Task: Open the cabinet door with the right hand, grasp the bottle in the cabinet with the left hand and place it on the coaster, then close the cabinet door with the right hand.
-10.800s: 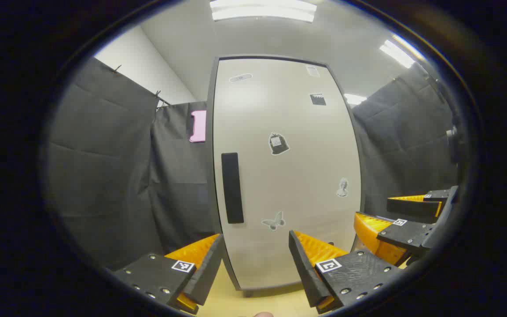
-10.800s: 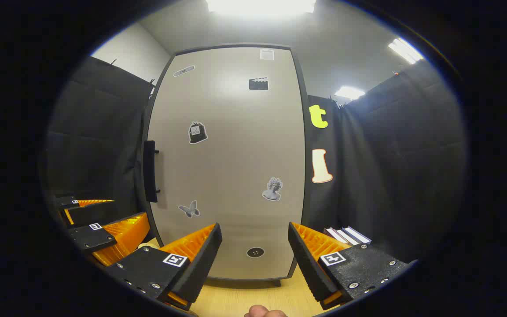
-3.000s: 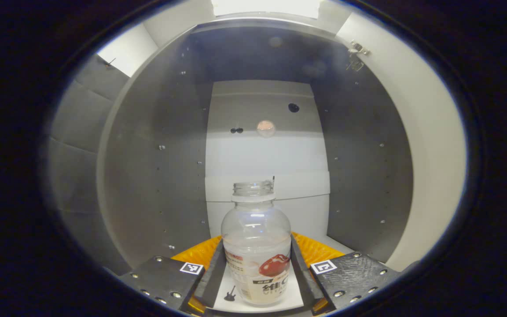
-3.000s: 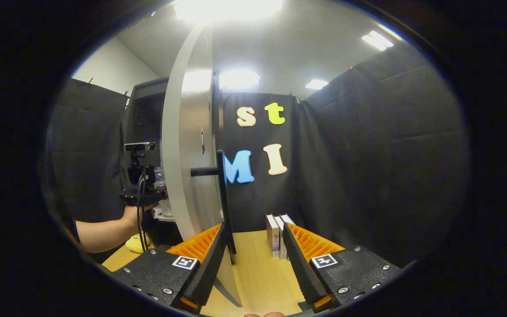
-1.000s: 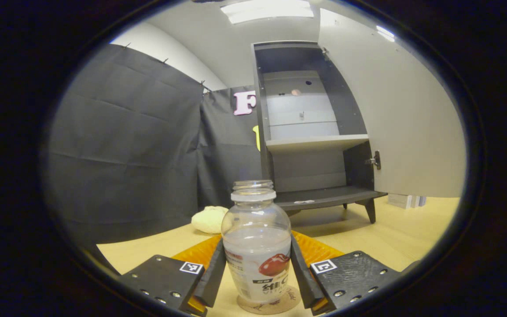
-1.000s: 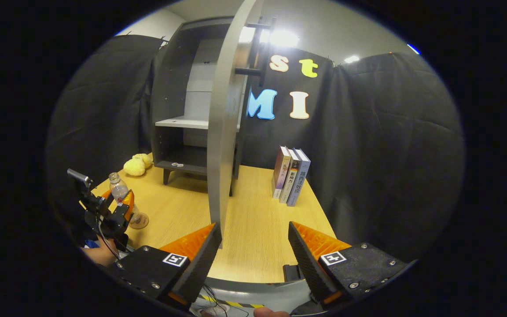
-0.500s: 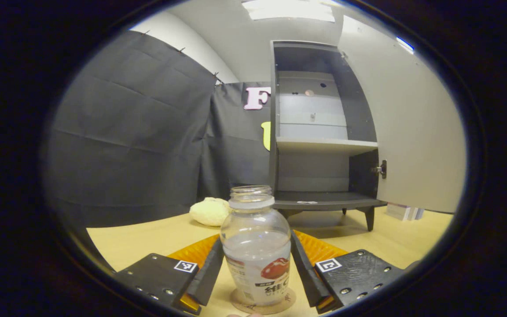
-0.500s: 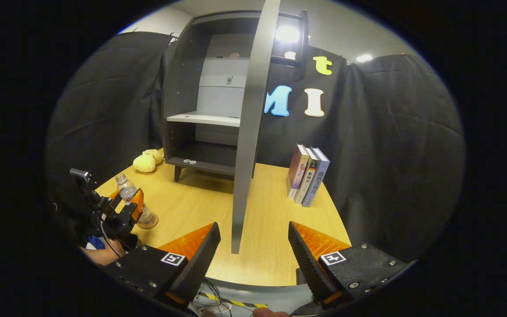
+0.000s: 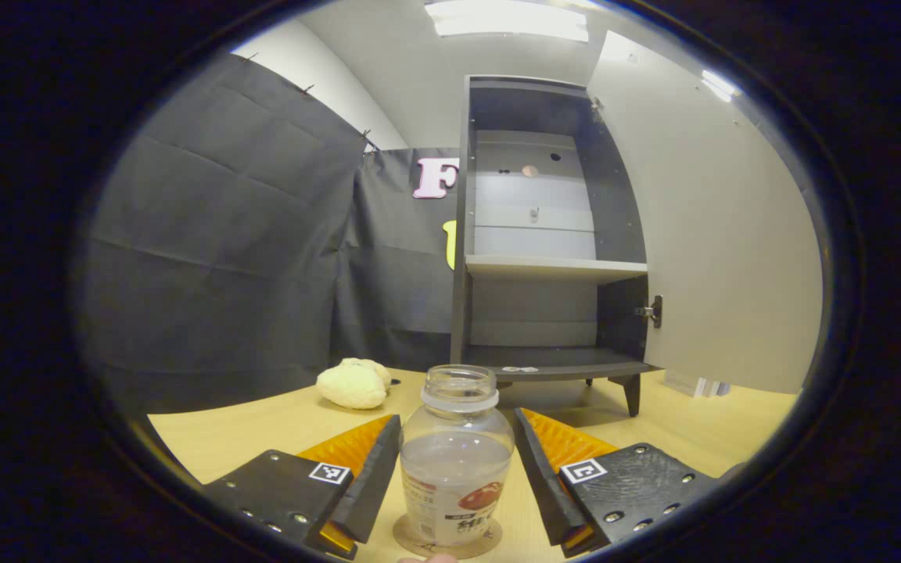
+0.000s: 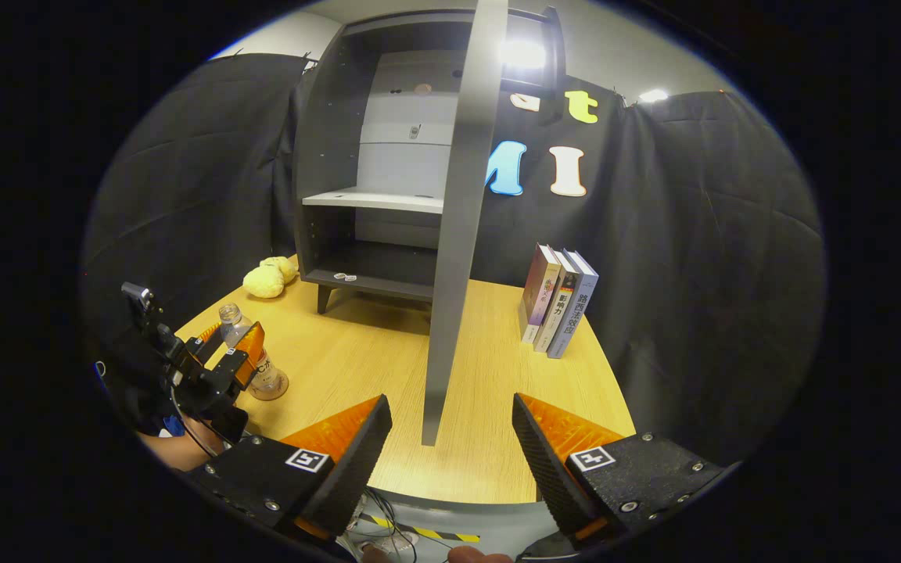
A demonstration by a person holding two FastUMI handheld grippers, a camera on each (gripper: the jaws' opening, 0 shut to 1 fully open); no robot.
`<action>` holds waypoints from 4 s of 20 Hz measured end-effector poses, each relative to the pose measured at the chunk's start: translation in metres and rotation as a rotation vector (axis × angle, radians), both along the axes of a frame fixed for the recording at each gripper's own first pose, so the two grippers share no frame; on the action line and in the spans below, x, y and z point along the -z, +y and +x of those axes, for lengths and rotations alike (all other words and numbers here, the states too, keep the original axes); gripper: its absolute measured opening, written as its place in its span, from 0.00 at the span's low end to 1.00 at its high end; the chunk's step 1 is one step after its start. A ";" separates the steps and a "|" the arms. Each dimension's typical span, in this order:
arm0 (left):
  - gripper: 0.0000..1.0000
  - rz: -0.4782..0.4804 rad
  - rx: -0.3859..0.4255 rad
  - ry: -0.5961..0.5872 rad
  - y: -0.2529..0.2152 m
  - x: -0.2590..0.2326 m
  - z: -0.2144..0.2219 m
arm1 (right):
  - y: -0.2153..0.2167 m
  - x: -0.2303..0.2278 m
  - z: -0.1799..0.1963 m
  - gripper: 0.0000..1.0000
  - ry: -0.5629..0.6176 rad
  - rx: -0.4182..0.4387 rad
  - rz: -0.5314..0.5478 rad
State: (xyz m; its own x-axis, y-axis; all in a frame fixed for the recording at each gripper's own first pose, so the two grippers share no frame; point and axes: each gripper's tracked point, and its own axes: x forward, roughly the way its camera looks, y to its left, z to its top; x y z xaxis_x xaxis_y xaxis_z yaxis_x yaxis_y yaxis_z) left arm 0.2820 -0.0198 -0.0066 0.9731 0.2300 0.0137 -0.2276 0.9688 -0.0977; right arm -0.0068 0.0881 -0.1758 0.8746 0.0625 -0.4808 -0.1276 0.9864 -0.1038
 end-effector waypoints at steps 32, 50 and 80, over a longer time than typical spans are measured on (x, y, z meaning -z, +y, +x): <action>0.87 0.119 0.168 -0.010 -0.054 -0.306 0.003 | -0.088 -0.206 0.063 0.92 -0.514 0.222 0.164; 0.87 0.100 0.205 0.041 0.021 -0.282 0.054 | 0.097 -0.212 0.097 0.91 -0.436 -0.033 0.209; 0.87 0.087 0.295 0.034 0.014 -0.270 0.101 | 0.143 -0.194 0.188 0.92 -0.469 0.037 0.212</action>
